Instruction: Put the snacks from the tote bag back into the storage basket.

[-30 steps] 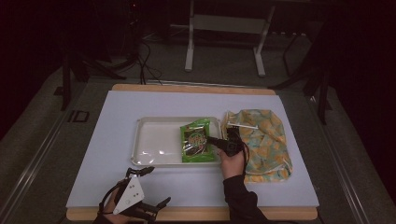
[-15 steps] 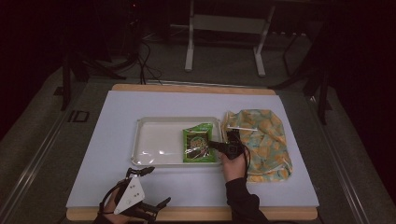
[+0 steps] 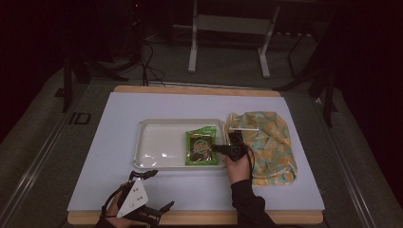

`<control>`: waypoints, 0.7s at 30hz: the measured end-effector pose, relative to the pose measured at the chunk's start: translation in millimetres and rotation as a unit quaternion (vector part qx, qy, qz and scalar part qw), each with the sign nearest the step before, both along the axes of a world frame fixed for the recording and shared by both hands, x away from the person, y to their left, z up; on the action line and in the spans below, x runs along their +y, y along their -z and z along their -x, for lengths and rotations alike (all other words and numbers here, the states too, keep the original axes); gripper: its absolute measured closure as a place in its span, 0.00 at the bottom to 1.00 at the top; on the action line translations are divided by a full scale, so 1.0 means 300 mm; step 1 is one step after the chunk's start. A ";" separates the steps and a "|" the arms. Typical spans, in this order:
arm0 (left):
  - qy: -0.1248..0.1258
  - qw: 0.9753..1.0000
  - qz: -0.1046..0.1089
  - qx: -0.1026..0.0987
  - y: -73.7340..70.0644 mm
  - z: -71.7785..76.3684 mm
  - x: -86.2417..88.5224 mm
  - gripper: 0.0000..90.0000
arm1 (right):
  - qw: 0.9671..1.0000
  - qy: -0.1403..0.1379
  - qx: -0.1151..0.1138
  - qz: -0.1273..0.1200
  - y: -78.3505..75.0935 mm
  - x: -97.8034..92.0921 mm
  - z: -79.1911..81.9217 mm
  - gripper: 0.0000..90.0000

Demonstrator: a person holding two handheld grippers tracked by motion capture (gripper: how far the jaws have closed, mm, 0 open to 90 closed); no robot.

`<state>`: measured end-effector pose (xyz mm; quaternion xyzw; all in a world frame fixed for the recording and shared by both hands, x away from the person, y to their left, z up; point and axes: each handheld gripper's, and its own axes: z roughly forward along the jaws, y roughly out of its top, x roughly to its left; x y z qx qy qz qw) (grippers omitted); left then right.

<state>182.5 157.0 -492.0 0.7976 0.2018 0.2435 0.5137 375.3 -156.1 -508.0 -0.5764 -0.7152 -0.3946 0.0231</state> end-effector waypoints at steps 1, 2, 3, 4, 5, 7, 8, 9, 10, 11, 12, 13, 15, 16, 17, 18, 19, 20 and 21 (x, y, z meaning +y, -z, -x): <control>0.000 1.000 0.001 0.000 0.000 0.000 0.001 0.00 | 1.000 -0.001 0.001 0.003 -0.001 0.001 0.000 0.93; 0.000 1.000 0.001 0.000 0.000 0.000 0.001 0.00 | 1.000 -0.001 0.001 0.003 -0.001 0.001 0.000 0.93; -0.001 1.000 0.002 0.000 0.000 0.000 0.001 0.00 | 1.000 -0.003 0.001 0.005 -0.001 0.003 -0.001 0.92; -0.001 1.000 0.002 0.000 -0.001 0.000 0.001 0.00 | 1.000 -0.003 -0.001 0.006 -0.003 0.005 -0.002 0.91; -0.001 1.000 0.002 0.000 -0.001 0.000 0.001 0.00 | 1.000 -0.005 -0.002 0.011 -0.004 0.006 -0.003 0.90; -0.001 1.000 0.002 0.000 -0.001 -0.001 0.001 0.00 | 1.000 -0.006 -0.001 0.010 -0.007 0.006 -0.005 0.87; -0.001 1.000 0.002 0.000 0.000 -0.001 0.001 0.00 | 1.000 -0.006 -0.003 0.014 -0.011 0.007 -0.005 0.85; -0.001 1.000 0.002 0.000 0.000 -0.001 0.001 0.00 | 1.000 -0.009 -0.005 0.016 -0.013 0.008 -0.006 0.84; -0.001 1.000 0.002 0.000 -0.001 -0.002 0.001 0.00 | 1.000 -0.010 -0.006 0.014 -0.016 0.008 -0.007 0.82; -0.001 1.000 0.002 0.000 0.000 -0.002 0.001 0.00 | 1.000 -0.009 -0.009 0.016 -0.020 0.009 -0.007 0.81; 0.000 1.000 0.002 0.000 0.000 -0.002 0.001 0.00 | 1.000 -0.010 -0.013 0.021 -0.024 0.011 -0.007 0.79; 0.000 1.000 0.002 0.000 0.000 -0.002 0.001 0.00 | 1.000 -0.011 -0.015 0.019 -0.028 0.012 -0.007 0.78; -0.001 1.000 0.002 0.000 -0.001 -0.001 0.001 0.00 | 1.000 -0.014 -0.017 0.021 -0.037 0.016 -0.005 0.77; -0.001 1.000 0.002 0.000 -0.001 -0.001 0.001 0.00 | 0.999 -0.016 -0.020 0.023 -0.042 0.017 -0.004 0.77; -0.001 1.000 0.002 0.000 -0.001 -0.001 0.001 0.00 | 0.999 -0.018 -0.022 0.024 -0.048 0.020 -0.003 0.76; -0.001 1.000 0.002 0.000 -0.001 -0.002 0.002 0.00 | 0.999 -0.020 -0.025 0.026 -0.055 0.022 -0.001 0.75; -0.001 1.000 0.002 0.000 -0.001 -0.002 0.002 0.00 | 0.999 -0.023 -0.029 0.032 -0.062 0.025 0.001 0.74; -0.001 1.000 0.002 0.000 -0.001 -0.002 0.002 0.00 | 0.998 -0.028 -0.033 0.037 -0.069 0.029 0.001 0.72; -0.001 1.000 0.002 -0.001 -0.001 -0.002 0.002 0.00 | 0.998 -0.032 -0.036 0.042 -0.077 0.032 0.002 0.72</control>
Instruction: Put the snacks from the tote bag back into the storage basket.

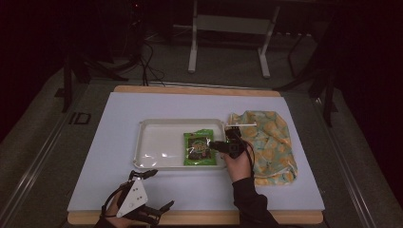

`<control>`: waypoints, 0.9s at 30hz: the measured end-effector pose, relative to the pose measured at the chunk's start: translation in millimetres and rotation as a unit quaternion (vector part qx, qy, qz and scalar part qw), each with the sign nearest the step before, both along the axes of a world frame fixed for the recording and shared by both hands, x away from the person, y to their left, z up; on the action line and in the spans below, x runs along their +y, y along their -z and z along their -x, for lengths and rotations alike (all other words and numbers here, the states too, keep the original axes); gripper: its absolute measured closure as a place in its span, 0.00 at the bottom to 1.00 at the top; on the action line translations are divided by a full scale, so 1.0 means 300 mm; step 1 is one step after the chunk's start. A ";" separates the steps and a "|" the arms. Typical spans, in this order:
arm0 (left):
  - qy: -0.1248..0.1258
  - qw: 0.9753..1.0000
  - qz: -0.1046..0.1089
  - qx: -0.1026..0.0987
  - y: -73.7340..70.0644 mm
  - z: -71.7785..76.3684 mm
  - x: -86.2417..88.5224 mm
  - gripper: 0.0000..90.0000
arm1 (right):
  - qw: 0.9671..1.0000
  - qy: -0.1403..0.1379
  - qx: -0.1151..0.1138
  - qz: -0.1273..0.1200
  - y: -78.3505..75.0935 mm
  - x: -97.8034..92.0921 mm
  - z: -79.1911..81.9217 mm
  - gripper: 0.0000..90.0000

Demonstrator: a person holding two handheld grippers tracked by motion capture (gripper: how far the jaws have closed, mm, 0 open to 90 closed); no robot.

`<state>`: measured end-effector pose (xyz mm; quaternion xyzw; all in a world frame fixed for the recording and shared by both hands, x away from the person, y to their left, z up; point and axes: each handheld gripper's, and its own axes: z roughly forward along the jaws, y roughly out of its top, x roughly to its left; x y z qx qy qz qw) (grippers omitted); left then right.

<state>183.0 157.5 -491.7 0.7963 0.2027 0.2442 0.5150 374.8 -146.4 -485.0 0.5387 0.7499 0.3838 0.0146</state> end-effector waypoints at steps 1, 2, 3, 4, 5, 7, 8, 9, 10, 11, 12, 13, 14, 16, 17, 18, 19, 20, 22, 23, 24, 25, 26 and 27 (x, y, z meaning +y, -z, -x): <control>0.000 1.000 0.000 0.000 0.000 0.000 0.000 0.00 | 1.000 -0.003 -0.004 0.003 -0.008 0.002 0.001 0.71; 0.000 1.000 0.000 0.000 0.000 0.000 0.000 0.00 | 1.000 -0.010 -0.006 0.002 -0.016 0.005 0.000 0.69; -0.001 1.000 0.000 0.000 0.000 0.000 0.000 0.00 | 1.000 -0.016 -0.007 0.004 -0.026 0.009 0.000 0.68; -0.001 1.000 0.001 0.000 0.000 0.000 0.000 0.00 | 1.000 -0.018 -0.014 0.008 -0.035 0.012 0.001 0.68; -0.001 1.000 0.000 0.000 -0.001 0.000 0.000 0.00 | 1.000 -0.022 -0.020 0.011 -0.046 0.014 0.002 0.65; -0.001 1.000 0.000 0.000 0.000 0.000 0.001 0.00 | 0.999 -0.029 -0.028 0.010 -0.064 0.016 0.002 0.62; -0.001 1.000 0.000 0.000 0.000 0.000 0.001 0.00 | 0.999 -0.032 -0.030 0.011 -0.073 0.016 0.001 0.58; -0.001 1.000 0.001 0.000 0.000 0.000 0.001 0.00 | 0.999 -0.038 -0.034 0.011 -0.080 0.016 -0.001 0.54; -0.001 1.000 0.001 0.000 -0.001 0.000 0.001 0.00 | 0.998 -0.040 -0.037 0.012 -0.088 0.016 -0.001 0.53; -0.001 1.000 0.000 0.000 0.000 0.000 0.001 0.00 | 0.998 -0.044 -0.041 0.016 -0.094 0.016 -0.002 0.49; -0.001 1.000 0.000 0.001 0.000 0.000 0.001 0.00 | 0.998 -0.048 -0.044 0.018 -0.100 0.018 -0.002 0.44; -0.001 1.000 0.000 0.001 0.000 0.000 0.001 0.00 | 0.997 -0.050 -0.047 0.021 -0.106 0.018 -0.002 0.42; -0.002 1.000 0.001 0.001 0.000 0.000 0.000 0.00 | 0.997 -0.049 -0.051 0.020 -0.112 0.017 -0.002 0.40; -0.002 1.000 0.000 0.001 0.000 0.000 0.000 0.00 | 0.997 -0.049 -0.061 0.023 -0.123 0.013 -0.003 0.35; -0.002 1.000 0.000 0.001 0.000 0.000 0.001 0.00 | 0.996 -0.047 -0.065 0.025 -0.128 0.010 -0.004 0.34; -0.002 1.000 0.000 0.001 0.000 0.000 0.001 0.00 | 0.996 -0.047 -0.067 0.025 -0.132 0.007 -0.006 0.33; -0.002 1.000 0.000 0.002 0.000 0.000 0.001 0.00 | 0.996 -0.046 -0.070 0.024 -0.137 0.004 -0.007 0.30; -0.002 1.000 0.000 0.002 0.000 -0.001 0.001 0.00 | 0.996 -0.046 -0.076 0.028 -0.142 -0.001 -0.007 0.30; -0.002 1.000 -0.001 0.002 0.000 -0.001 0.001 0.00 | 0.995 -0.043 -0.084 0.025 -0.154 -0.010 -0.005 0.27; -0.002 1.000 -0.001 0.002 0.000 -0.001 0.001 0.00 | 0.995 -0.045 -0.087 0.025 -0.159 -0.015 -0.005 0.24; -0.002 1.000 -0.001 0.002 0.000 -0.001 0.001 0.00 | 0.995 -0.045 -0.087 0.025 -0.159 -0.015 -0.005 0.24; -0.002 1.000 -0.001 0.002 0.000 0.000 0.001 0.00 | 0.995 -0.051 -0.086 0.024 -0.164 -0.020 -0.004 0.20; -0.002 1.000 -0.001 0.001 0.000 0.000 0.001 0.00 | 0.994 -0.048 -0.091 0.023 -0.175 -0.036 -0.003 0.18; -0.002 1.000 -0.001 0.002 0.000 0.000 0.001 0.00 | 0.994 -0.051 -0.091 0.026 -0.177 -0.041 -0.004 0.17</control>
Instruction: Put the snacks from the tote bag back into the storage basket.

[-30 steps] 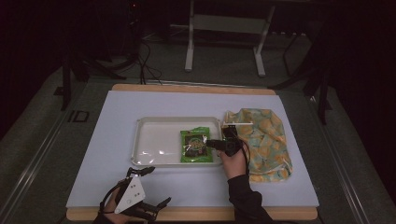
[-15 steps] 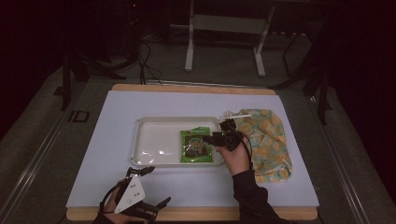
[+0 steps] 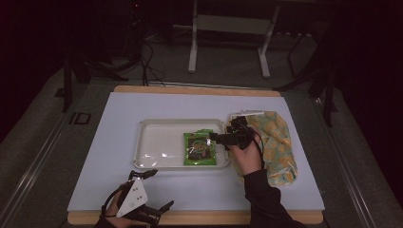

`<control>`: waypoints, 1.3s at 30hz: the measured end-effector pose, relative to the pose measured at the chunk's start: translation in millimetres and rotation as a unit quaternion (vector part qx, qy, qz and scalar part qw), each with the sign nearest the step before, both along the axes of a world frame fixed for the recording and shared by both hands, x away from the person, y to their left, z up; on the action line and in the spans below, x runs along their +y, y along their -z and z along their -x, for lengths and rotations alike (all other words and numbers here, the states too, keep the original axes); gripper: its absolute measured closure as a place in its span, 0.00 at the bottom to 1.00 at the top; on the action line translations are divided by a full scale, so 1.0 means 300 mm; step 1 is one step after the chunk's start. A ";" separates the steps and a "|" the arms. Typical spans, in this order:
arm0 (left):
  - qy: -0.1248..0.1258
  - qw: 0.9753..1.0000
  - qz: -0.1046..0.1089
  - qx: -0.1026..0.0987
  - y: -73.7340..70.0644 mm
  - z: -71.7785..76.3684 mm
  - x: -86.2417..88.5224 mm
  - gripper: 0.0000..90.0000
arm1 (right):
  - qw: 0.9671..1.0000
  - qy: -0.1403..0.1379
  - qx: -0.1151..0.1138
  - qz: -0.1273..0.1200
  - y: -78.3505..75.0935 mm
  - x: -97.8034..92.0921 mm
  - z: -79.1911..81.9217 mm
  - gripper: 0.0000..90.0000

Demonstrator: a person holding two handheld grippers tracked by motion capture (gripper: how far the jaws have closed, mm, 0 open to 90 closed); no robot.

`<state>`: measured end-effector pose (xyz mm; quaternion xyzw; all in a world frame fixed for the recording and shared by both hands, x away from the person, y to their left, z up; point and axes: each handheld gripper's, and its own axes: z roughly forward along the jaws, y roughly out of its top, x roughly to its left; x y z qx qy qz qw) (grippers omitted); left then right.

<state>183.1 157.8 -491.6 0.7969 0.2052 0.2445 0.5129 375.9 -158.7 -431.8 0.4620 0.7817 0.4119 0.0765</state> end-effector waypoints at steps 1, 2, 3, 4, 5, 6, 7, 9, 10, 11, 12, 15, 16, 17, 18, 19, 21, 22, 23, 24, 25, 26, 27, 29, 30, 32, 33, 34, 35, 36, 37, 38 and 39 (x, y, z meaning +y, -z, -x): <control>0.000 1.000 0.000 0.001 0.000 -0.001 0.000 0.00 | 1.000 -0.001 -0.002 -0.002 -0.004 -0.008 0.000 0.16; 0.000 1.000 0.001 0.001 0.000 -0.001 -0.001 0.00 | 1.000 0.000 -0.004 -0.004 -0.007 -0.017 0.001 0.16; 0.000 1.000 0.001 0.001 0.000 -0.001 -0.001 0.00 | 1.000 0.003 -0.006 -0.005 -0.012 -0.027 0.001 0.16; 0.000 1.000 0.001 0.001 0.001 -0.001 -0.001 0.00 | 1.000 0.004 -0.007 -0.005 -0.015 -0.034 0.001 0.16; 0.000 1.000 0.001 0.001 0.001 -0.001 -0.001 0.00 | 1.000 0.009 -0.011 -0.003 -0.019 -0.043 0.002 0.16; 0.000 1.000 0.001 0.001 0.001 -0.001 -0.001 0.00 | 1.000 0.013 -0.013 -0.002 -0.022 -0.051 0.003 0.16; 0.000 1.000 0.001 0.001 0.001 -0.001 -0.001 0.00 | 1.000 0.016 -0.015 -0.002 -0.027 -0.063 0.003 0.16; 0.000 1.000 0.001 0.001 0.001 -0.001 -0.001 0.00 | 1.000 0.021 -0.021 0.002 -0.033 -0.078 0.004 0.16; 0.000 1.000 0.000 0.002 0.001 -0.001 0.000 0.00 | 0.999 0.024 -0.024 0.002 -0.037 -0.087 0.005 0.16; 0.000 1.000 0.001 0.002 0.001 -0.002 -0.001 0.00 | 0.999 0.026 -0.026 0.002 -0.040 -0.096 0.005 0.16; 0.000 1.000 0.001 0.002 0.001 -0.002 -0.001 0.00 | 0.999 0.028 -0.028 0.003 -0.042 -0.104 0.007 0.16; 0.000 1.000 0.002 0.002 0.001 -0.002 -0.001 0.00 | 0.999 0.029 -0.039 0.007 -0.046 -0.133 0.015 0.16; 0.000 1.000 0.001 0.002 0.001 -0.003 0.000 0.00 | 0.999 0.033 -0.043 0.010 -0.046 -0.142 0.017 0.16; -0.001 1.000 0.001 0.002 0.001 -0.003 -0.001 0.00 | 0.998 0.037 -0.046 0.011 -0.047 -0.153 0.020 0.16; -0.001 1.000 0.001 0.003 0.002 -0.003 -0.001 0.00 | 0.998 0.040 -0.050 0.008 -0.047 -0.165 0.023 0.16; -0.001 1.000 0.001 0.002 0.002 -0.003 -0.001 0.00 | 0.998 0.041 -0.054 0.006 -0.047 -0.175 0.025 0.16; 0.000 1.000 0.000 0.002 0.002 -0.003 -0.001 0.00 | 0.997 0.046 -0.062 0.001 -0.048 -0.202 0.033 0.16; 0.000 1.000 -0.001 0.002 0.002 -0.004 -0.001 0.00 | 0.997 0.048 -0.066 0.000 -0.048 -0.213 0.037 0.16; -0.001 1.000 0.000 0.003 0.002 -0.004 -0.001 0.00 | 0.996 0.050 -0.072 -0.001 -0.049 -0.224 0.042 0.16; -0.001 1.000 -0.001 0.003 0.003 -0.004 -0.002 0.00 | 0.996 0.050 -0.075 -0.002 -0.049 -0.232 0.046 0.16; -0.001 1.000 -0.001 0.003 0.003 -0.005 -0.002 0.00 | 0.996 0.048 -0.078 -0.004 -0.049 -0.243 0.051 0.16; -0.001 1.000 -0.002 0.004 0.003 -0.005 -0.002 0.00 | 0.996 0.047 -0.080 -0.003 -0.049 -0.249 0.055 0.16; -0.001 1.000 -0.001 0.004 0.003 -0.005 -0.003 0.00 | 0.995 0.050 -0.087 0.001 -0.049 -0.258 0.061 0.16; -0.001 1.000 -0.001 0.004 0.003 -0.005 -0.003 0.00 | 0.994 0.053 -0.093 -0.001 -0.050 -0.272 0.068 0.16; -0.001 1.000 -0.001 0.004 0.003 -0.005 -0.003 0.00 | 0.994 0.056 -0.097 -0.001 -0.050 -0.279 0.072 0.16; -0.001 1.000 -0.001 0.004 0.004 -0.005 -0.003 0.00 | 0.993 0.062 -0.101 0.001 -0.048 -0.294 0.078 0.16; -0.001 1.000 -0.001 0.004 0.004 -0.005 -0.003 0.00 | 0.993 0.065 -0.102 0.000 -0.047 -0.301 0.082 0.16; -0.001 1.000 -0.002 0.004 0.004 -0.005 -0.003 0.00 | 0.992 0.069 -0.105 0.004 -0.045 -0.309 0.088 0.16; -0.001 1.000 -0.002 0.004 0.004 -0.005 -0.003 0.00 | 0.991 0.072 -0.109 0.011 -0.043 -0.315 0.092 0.16; -0.001 1.000 -0.001 0.004 0.004 -0.005 -0.003 0.00 | 0.991 0.075 -0.111 0.014 -0.041 -0.322 0.097 0.16; -0.001 1.000 -0.001 0.004 0.004 -0.004 -0.003 0.00 | 0.990 0.077 -0.113 0.016 -0.039 -0.328 0.102 0.16; 0.000 1.000 -0.002 0.004 0.003 -0.004 -0.003 0.00 | 0.990 0.080 -0.117 0.018 -0.035 -0.334 0.106 0.16; 0.000 1.000 -0.002 0.004 0.004 -0.004 -0.003 0.00 | 0.989 0.082 -0.119 0.020 -0.033 -0.339 0.109 0.16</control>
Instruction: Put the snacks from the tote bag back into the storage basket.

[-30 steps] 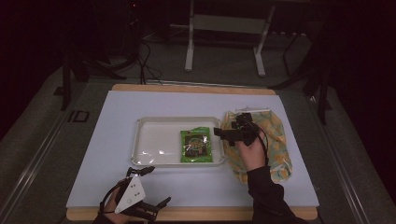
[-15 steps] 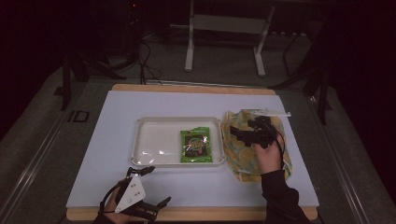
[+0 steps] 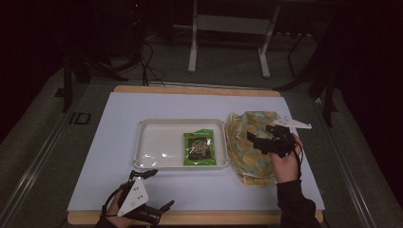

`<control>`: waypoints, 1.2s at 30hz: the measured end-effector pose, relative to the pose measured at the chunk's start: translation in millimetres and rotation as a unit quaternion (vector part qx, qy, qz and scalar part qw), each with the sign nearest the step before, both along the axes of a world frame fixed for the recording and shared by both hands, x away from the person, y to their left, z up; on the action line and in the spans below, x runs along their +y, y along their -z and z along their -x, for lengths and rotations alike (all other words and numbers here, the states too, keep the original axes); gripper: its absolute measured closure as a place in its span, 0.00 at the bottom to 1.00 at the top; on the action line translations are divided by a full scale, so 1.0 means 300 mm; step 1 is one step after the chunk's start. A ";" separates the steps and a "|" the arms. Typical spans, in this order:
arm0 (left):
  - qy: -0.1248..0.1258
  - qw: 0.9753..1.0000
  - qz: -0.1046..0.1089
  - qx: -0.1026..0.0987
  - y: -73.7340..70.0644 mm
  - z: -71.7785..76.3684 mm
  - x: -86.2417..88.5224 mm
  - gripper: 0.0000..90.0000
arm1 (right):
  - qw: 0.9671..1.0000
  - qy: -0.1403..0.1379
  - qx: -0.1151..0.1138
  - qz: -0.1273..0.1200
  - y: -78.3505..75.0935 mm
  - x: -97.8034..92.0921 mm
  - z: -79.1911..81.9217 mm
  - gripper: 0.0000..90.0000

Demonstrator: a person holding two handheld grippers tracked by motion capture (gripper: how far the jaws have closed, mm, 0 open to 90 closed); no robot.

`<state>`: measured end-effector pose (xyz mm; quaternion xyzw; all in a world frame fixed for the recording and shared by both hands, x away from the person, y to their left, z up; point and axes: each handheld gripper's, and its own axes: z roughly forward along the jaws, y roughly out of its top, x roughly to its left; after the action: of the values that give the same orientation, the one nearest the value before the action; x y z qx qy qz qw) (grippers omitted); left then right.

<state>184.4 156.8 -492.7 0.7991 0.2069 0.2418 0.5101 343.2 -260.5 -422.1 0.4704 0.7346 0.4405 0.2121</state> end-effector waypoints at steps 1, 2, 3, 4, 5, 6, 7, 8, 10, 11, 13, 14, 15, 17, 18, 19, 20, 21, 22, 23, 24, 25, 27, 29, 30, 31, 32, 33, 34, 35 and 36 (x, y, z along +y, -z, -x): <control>0.000 1.000 0.000 0.000 0.000 0.000 0.000 0.00 | 1.000 0.002 -0.002 -0.001 0.004 -0.006 0.003 0.16; 0.000 1.000 0.000 0.000 0.000 0.000 0.000 0.00 | 1.000 0.004 -0.005 -0.002 0.008 -0.012 0.007 0.16; 0.000 1.000 0.000 0.000 0.000 0.000 0.000 0.00 | 1.000 0.007 -0.008 -0.002 0.012 -0.017 0.010 0.16; 0.000 1.000 0.000 0.000 0.000 0.000 0.000 0.00 | 1.000 0.009 -0.009 -0.003 0.016 -0.024 0.014 0.16; 0.000 1.000 0.000 0.000 0.000 0.000 0.000 0.00 | 1.000 0.010 -0.011 -0.003 0.019 -0.028 0.016 0.16; 0.000 1.000 -0.001 0.000 0.000 0.000 -0.001 0.00 | 1.000 0.014 -0.013 -0.004 0.024 -0.034 0.019 0.16; 0.001 1.000 -0.001 0.000 0.000 0.001 -0.001 0.00 | 1.000 0.015 -0.014 -0.008 0.028 -0.038 0.022 0.16; 0.001 1.000 -0.001 -0.001 0.000 0.001 0.000 0.00 | 1.000 0.017 -0.016 -0.008 0.032 -0.043 0.025 0.16; 0.001 1.000 0.000 -0.001 0.000 0.002 0.000 0.00 | 1.000 0.022 -0.019 -0.001 0.038 -0.050 0.031 0.16; 0.001 1.000 0.000 -0.001 -0.001 0.002 0.000 0.00 | 0.999 0.025 -0.021 0.001 0.043 -0.057 0.037 0.16; 0.001 1.000 0.000 -0.001 -0.001 0.002 0.000 0.00 | 0.999 0.028 -0.021 0.004 0.049 -0.066 0.044 0.16; 0.002 1.000 0.000 -0.001 -0.001 0.002 0.000 0.00 | 0.999 0.031 -0.021 0.005 0.053 -0.071 0.049 0.16; 0.002 1.000 0.000 -0.001 -0.001 0.003 0.000 0.00 | 0.999 0.034 -0.022 0.006 0.057 -0.077 0.054 0.16; 0.003 1.000 0.000 -0.002 -0.001 0.003 -0.001 0.00 | 0.999 0.039 -0.023 0.004 0.063 -0.090 0.068 0.16; 0.003 1.000 0.000 -0.002 -0.001 0.004 -0.001 0.00 | 0.999 0.040 -0.025 0.005 0.065 -0.097 0.075 0.16; 0.003 1.000 0.000 -0.001 -0.001 0.004 -0.002 0.00 | 0.999 0.042 -0.028 0.006 0.066 -0.102 0.082 0.16; 0.004 1.000 0.000 -0.001 -0.001 0.004 -0.002 0.00 | 0.999 0.044 -0.031 0.006 0.066 -0.107 0.089 0.16; 0.004 1.000 0.000 -0.001 -0.001 0.004 -0.002 0.00 | 0.998 0.046 -0.034 0.008 0.065 -0.112 0.097 0.16; 0.004 1.000 0.000 -0.001 -0.001 0.004 -0.001 0.00 | 0.998 0.047 -0.039 0.009 0.065 -0.116 0.105 0.16; 0.004 1.000 0.000 -0.001 -0.001 0.003 -0.001 0.00 | 0.998 0.050 -0.041 0.009 0.064 -0.118 0.112 0.16; 0.004 1.000 0.000 -0.001 -0.001 0.003 -0.001 0.00 | 0.998 0.051 -0.045 0.012 0.063 -0.123 0.121 0.16; 0.004 1.000 0.000 -0.001 -0.001 0.003 -0.001 0.00 | 0.997 0.051 -0.048 0.013 0.063 -0.126 0.128 0.16; 0.004 1.000 0.000 -0.001 -0.001 0.003 -0.001 0.00 | 0.997 0.053 -0.053 0.019 0.064 -0.130 0.141 0.16; 0.004 1.000 -0.001 0.000 -0.001 0.003 -0.002 0.00 | 0.997 0.055 -0.053 0.021 0.070 -0.137 0.146 0.16; 0.004 1.000 -0.001 -0.001 -0.001 0.003 -0.002 0.00 | 0.997 0.056 -0.051 0.019 0.073 -0.139 0.149 0.16; 0.004 1.000 0.000 -0.001 -0.001 0.003 -0.002 0.00 | 0.997 0.056 -0.051 0.018 0.076 -0.144 0.150 0.16; 0.004 1.000 -0.001 -0.001 -0.001 0.003 -0.002 0.00 | 0.997 0.058 -0.049 0.018 0.076 -0.146 0.152 0.16; 0.004 1.000 -0.001 -0.001 -0.001 0.003 -0.001 0.00 | 0.997 0.060 -0.050 0.015 0.076 -0.150 0.153 0.16; 0.004 1.000 0.000 0.000 -0.002 0.002 -0.001 0.00 | 0.997 0.062 -0.053 0.013 0.075 -0.153 0.154 0.16; 0.004 1.000 0.001 0.000 -0.002 0.002 -0.001 0.00 | 0.996 0.065 -0.056 0.014 0.073 -0.156 0.154 0.16; 0.005 1.000 0.000 0.000 -0.002 0.002 -0.001 0.00 | 0.996 0.068 -0.057 0.014 0.072 -0.157 0.154 0.16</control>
<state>183.7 156.5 -492.2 0.8002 0.2029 0.2392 0.5113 296.9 -307.7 -443.7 0.4901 0.6938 0.4411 0.2897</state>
